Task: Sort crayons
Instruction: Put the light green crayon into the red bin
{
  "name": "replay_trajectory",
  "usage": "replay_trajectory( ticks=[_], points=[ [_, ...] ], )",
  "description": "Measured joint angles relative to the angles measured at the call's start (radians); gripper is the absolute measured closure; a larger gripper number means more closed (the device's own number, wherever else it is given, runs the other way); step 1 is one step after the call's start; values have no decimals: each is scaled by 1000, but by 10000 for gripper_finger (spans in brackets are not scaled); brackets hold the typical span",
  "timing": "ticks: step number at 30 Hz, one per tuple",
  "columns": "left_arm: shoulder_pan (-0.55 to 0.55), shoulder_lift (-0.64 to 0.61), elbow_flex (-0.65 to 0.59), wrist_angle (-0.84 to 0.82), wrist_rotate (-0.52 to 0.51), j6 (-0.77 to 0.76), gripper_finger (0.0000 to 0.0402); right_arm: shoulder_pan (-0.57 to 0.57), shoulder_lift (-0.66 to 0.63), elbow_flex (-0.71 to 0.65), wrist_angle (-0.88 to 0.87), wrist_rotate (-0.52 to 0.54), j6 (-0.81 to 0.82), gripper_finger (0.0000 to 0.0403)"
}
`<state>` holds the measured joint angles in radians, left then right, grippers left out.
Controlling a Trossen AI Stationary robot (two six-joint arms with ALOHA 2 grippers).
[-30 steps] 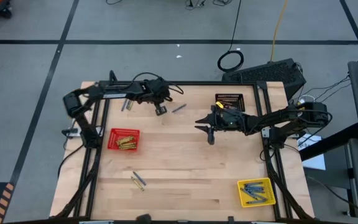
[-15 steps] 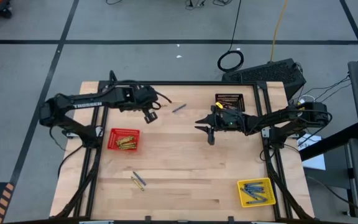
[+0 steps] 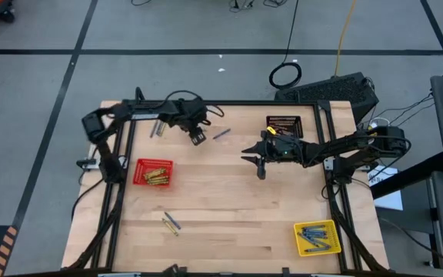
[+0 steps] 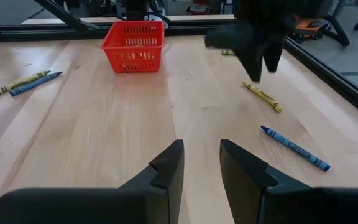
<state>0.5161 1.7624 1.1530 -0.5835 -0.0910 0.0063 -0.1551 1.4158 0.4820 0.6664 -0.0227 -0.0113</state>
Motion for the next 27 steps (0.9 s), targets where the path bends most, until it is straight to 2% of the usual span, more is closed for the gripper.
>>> replay_trajectory(
  ticks=[4, 8, 13, 22, 27],
  points=[
    [67, 76, -1, 1, 34, 29, 200, 0, 0, 0, -2, 0, 1, 314],
    [109, 104, -1, 10, 98, 57, 208, 0, 0, 0, 1, 0, 0, 314],
    [120, 104, -1, 17, 122, 109, 251, 0, 0, 0, 1, 0, 0, 314],
    [109, 105, -15, 12, 123, 133, 360, 0, 0, 0, 1, 0, 7, 314],
    [107, 99, -57, 23, 124, 132, 371, 0, 0, 0, 2, 0, 26, 314]
  ],
)
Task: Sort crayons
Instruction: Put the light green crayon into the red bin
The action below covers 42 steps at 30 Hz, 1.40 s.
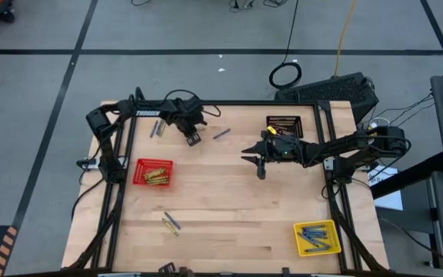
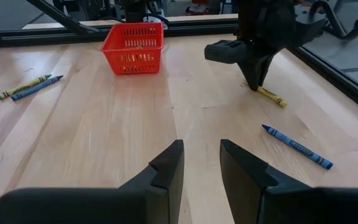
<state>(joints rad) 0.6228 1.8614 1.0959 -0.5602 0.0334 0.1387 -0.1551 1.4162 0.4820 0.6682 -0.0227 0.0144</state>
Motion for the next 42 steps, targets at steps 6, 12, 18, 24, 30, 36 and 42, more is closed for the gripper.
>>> replay_trajectory(
  ticks=[6, 12, 18, 24, 30, 36, 42],
  points=[
    [-25, 0, -3, -10, -18, 2, 372, 0, 0, 0, 0, 0, 1, 314],
    [-78, -47, -11, -72, -56, 1, 395, 0, 0, 0, -11, 0, 8, 314],
    [-175, -207, -9, -202, -144, -56, 398, 0, 0, 0, -26, 0, 5, 314],
    [-341, -384, -9, -402, -194, -181, 399, 0, 0, 0, -20, 0, -9, 314],
    [-535, -503, -9, -692, -90, -459, 400, 0, 0, 0, 9, 0, -41, 314],
    [-714, -544, -9, -899, -63, -740, 400, 0, 0, 0, 55, 0, -84, 314],
    [-798, -548, -107, -885, -63, -823, 401, 0, 0, 0, 68, 0, -96, 314]
  ],
)
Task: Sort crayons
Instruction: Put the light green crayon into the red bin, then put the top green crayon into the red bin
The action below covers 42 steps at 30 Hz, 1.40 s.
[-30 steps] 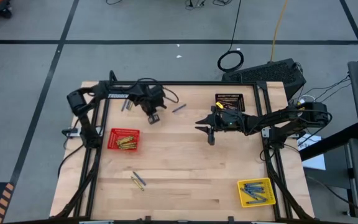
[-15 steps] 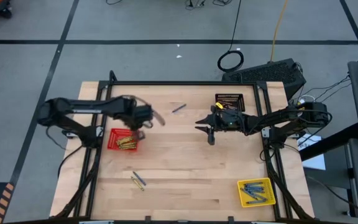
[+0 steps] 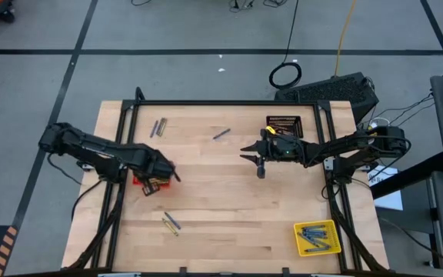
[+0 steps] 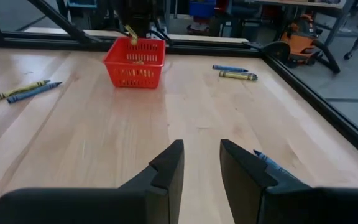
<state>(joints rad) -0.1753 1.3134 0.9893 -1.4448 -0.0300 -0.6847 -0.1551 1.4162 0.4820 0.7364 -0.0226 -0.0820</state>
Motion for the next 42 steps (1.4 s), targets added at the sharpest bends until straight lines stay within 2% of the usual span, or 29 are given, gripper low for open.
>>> replay_trajectory(
  ticks=[5, 8, 16, 19, 22, 24, 27, 30, 32, 34, 37, 39, 42],
  points=[
    [31, 3, -109, 69, -26, -13, 390, 0, 0, 0, -2, 0, -11, 314],
    [72, 0, -122, 94, -43, -9, 352, 0, 0, 0, -2, 0, -10, 314],
    [167, -54, -121, 46, -94, 66, 218, 0, 0, 0, -8, 0, 7, 314],
    [169, -83, -114, 86, -96, 66, 193, 0, 0, 0, -8, 0, 14, 314],
    [132, -107, -112, 230, -97, 91, 188, 0, 0, 0, -7, 0, 4, 314],
    [102, -112, -112, 337, -156, 95, 187, 0, 0, 0, -7, 0, -8, 314],
    [74, -111, -121, 472, -323, 57, 187, 0, 0, 0, 1, -4, -10, 314],
    [96, -96, -130, 539, -500, -24, 187, 0, 0, 0, 31, -4, -10, 314],
    [147, -83, -130, 538, -575, -63, 187, -4, 9, 1, 75, -2, -9, 314],
    [231, -69, -131, 544, -584, -48, 187, -17, 24, 14, 89, -2, 16, 314],
    [399, -45, -131, 598, -570, 60, 187, -41, 62, 59, 91, 0, 72, 314],
    [520, -25, -131, 648, -505, 154, 187, -49, 99, 92, 90, 1, 91, 314],
    [688, 20, -131, 714, -339, 243, 187, -48, 150, 130, 89, 0, 107, 314]
  ],
)
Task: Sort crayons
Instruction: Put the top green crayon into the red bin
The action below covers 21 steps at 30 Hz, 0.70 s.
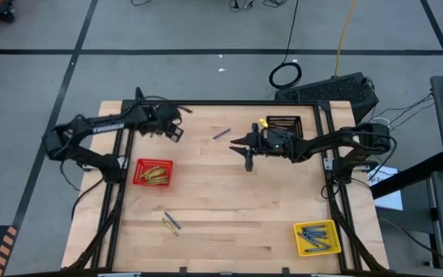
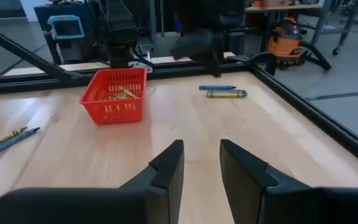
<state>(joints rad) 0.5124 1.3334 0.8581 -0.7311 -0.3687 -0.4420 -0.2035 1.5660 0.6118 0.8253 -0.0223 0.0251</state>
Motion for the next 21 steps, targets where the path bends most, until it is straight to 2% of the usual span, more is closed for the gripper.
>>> replay_trajectory(
  ticks=[2, 8, 13, 17, 21],
  points=[
    [86, 39, 0, 9, 74, 54, 187, 5, 33, 22, 3, -2, 1, 314],
    [242, 158, 0, 79, 79, 138, 187, 16, 139, 59, 7, -4, -4, 314],
    [282, 243, 0, 91, 72, 173, 195, 15, 201, 84, 8, -5, 12, 314],
    [286, 285, 0, 101, 21, 195, 223, 15, 220, 88, 22, -5, 15, 314],
    [286, 290, 0, 109, 16, 194, 258, 15, 221, 88, 24, -5, 15, 314]
  ],
)
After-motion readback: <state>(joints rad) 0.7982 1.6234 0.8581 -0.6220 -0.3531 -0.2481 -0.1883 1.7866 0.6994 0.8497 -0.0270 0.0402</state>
